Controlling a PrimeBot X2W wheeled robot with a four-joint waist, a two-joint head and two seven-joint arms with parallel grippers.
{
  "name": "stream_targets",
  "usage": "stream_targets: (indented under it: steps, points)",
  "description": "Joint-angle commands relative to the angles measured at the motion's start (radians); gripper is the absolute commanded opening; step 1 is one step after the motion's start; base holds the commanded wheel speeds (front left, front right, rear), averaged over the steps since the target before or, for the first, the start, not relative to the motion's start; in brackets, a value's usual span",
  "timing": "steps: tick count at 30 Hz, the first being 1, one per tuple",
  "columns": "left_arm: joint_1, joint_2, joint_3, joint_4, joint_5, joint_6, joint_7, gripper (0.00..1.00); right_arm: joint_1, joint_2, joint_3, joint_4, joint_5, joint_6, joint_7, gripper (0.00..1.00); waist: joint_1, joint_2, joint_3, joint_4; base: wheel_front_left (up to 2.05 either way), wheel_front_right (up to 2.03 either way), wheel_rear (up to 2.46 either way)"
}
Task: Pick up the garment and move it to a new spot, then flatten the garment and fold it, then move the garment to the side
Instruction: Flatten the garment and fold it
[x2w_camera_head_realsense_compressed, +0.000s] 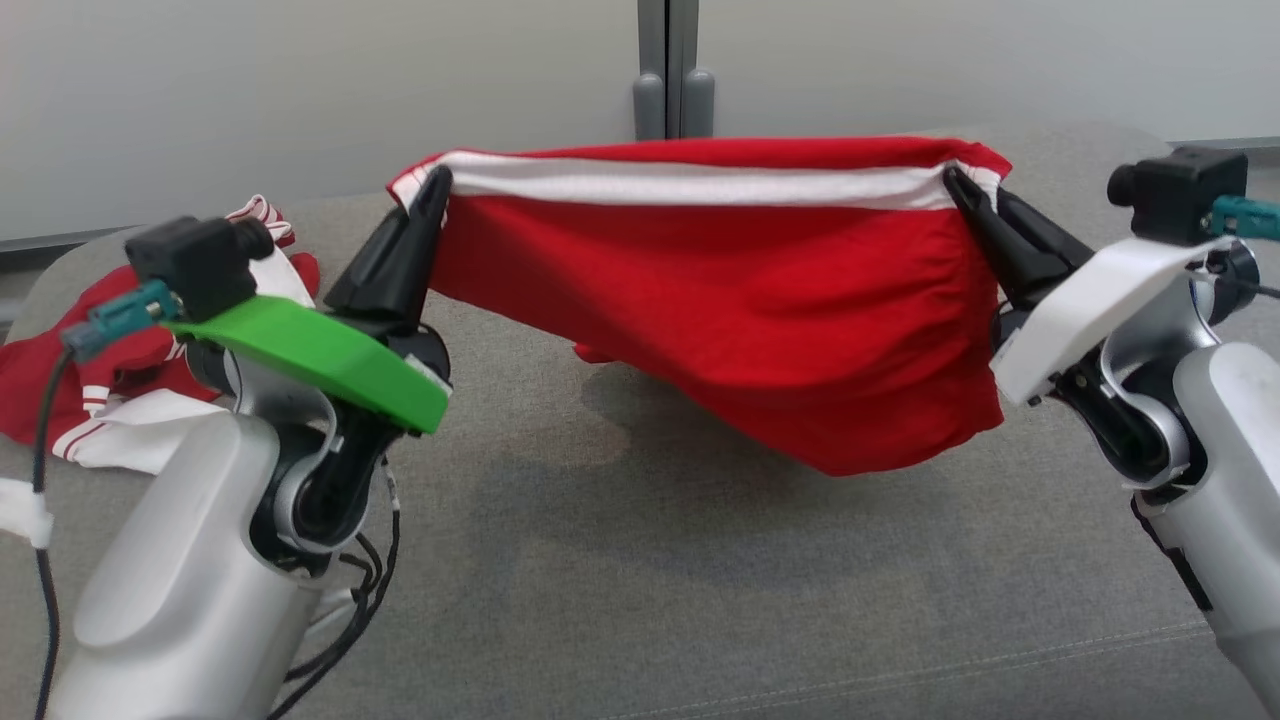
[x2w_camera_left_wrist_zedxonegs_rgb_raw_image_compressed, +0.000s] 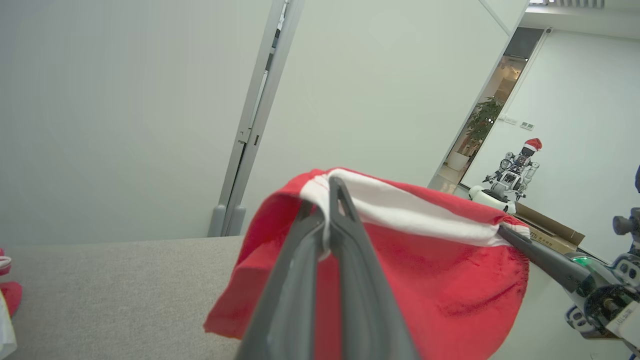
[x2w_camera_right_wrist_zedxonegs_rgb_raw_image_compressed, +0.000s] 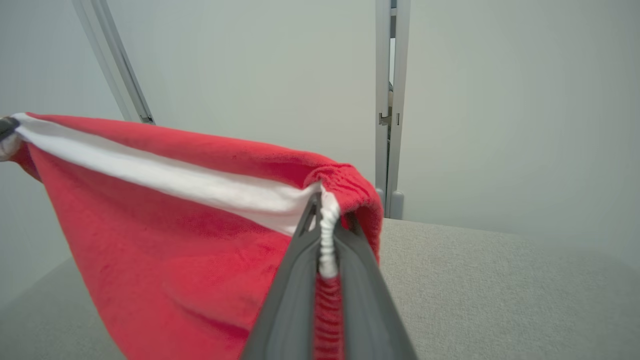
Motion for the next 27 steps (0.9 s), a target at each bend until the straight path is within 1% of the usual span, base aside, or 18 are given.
stream_targets:
  steps: [1,4,6,10,13,15,18,21,24,27]
  points:
    - [-0.034,0.008,0.014,-0.021,-0.012,0.013,0.018,0.0,-0.031,0.004,-0.002,-0.017,0.015,-0.001,0.025,0.0,0.0,-0.0001,-0.001,-0.002,0.0,0.0,0.0]
    - [-0.104,0.007,0.045,-0.046,-0.046,0.041,0.063,0.0,-0.107,0.011,0.01,-0.024,0.027,-0.001,0.07,0.0,0.0,-0.0001,0.016,0.002,0.0,0.0,0.0]
    - [-0.156,-0.003,0.066,-0.032,-0.07,0.061,0.093,0.0,-0.171,0.026,0.022,0.005,0.029,-0.001,0.086,0.0,0.0,-0.0001,0.036,0.006,0.0,0.0,0.0]
    - [-0.299,-0.035,0.105,0.05,-0.092,0.085,0.113,0.0,-0.34,0.057,0.056,0.118,0.01,-0.001,0.076,0.0,0.0,-0.0001,0.1,0.023,0.0,0.0,0.0]
    - [-0.42,-0.055,0.114,0.14,-0.061,0.089,0.088,0.0,-0.483,0.093,0.073,0.237,-0.023,-0.001,0.024,0.0,0.0,-0.0001,0.155,0.037,0.0,0.0,0.0]
    - [-0.498,-0.072,0.116,0.197,-0.033,0.079,0.053,0.0,-0.576,0.118,0.075,0.314,-0.049,-0.001,-0.032,0.0,0.0,-0.0001,0.192,0.047,0.0,0.0,0.0]
    - [-0.596,-0.089,0.118,0.263,0.02,0.062,-0.031,0.0,-0.695,0.147,0.08,0.421,-0.1,-0.001,-0.135,0.0,0.0,-0.0001,0.245,0.063,0.0,0.0,0.0]
    - [-0.654,-0.11,0.12,0.317,0.047,0.028,-0.112,0.0,-0.772,0.159,0.098,0.516,-0.166,-0.001,-0.239,0.0,0.0,-0.0001,0.293,0.079,0.0,0.0,0.0]
    - [-0.644,-0.138,0.109,0.351,0.048,-0.016,-0.159,0.0,-0.797,0.165,0.125,0.604,-0.199,-0.001,-0.303,0.0,0.0,-0.0001,0.333,0.096,0.0,0.0,0.0]
    - [-0.577,-0.155,0.092,0.377,0.04,-0.049,-0.183,0.0,-0.768,0.169,0.155,0.685,-0.186,-0.001,-0.335,0.0,0.0,-0.0001,0.358,0.107,0.0,0.0,0.0]
